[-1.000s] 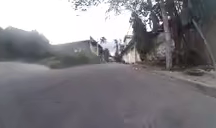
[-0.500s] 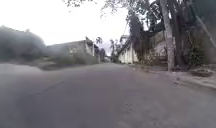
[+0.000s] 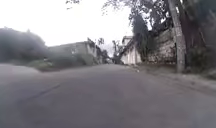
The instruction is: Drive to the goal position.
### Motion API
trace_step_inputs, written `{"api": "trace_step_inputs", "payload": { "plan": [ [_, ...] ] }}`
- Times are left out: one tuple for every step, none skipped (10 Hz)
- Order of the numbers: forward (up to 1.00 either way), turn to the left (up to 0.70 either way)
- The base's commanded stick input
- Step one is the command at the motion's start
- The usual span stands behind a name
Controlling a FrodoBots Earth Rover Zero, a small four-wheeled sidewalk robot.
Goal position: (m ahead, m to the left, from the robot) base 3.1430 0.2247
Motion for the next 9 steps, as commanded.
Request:
{"api": "trace_step_inputs", "payload": {
  "plan": [
    [1.0,0.0],
    [1.0,0.0],
    [1.0,0.0],
    [1.0,0.0],
    [1.0,0.0],
    [1.0,-0.4],
    [1.0,-0.4],
    [1.0,-0.31],
    [1.0,-0.23]
  ]
}}
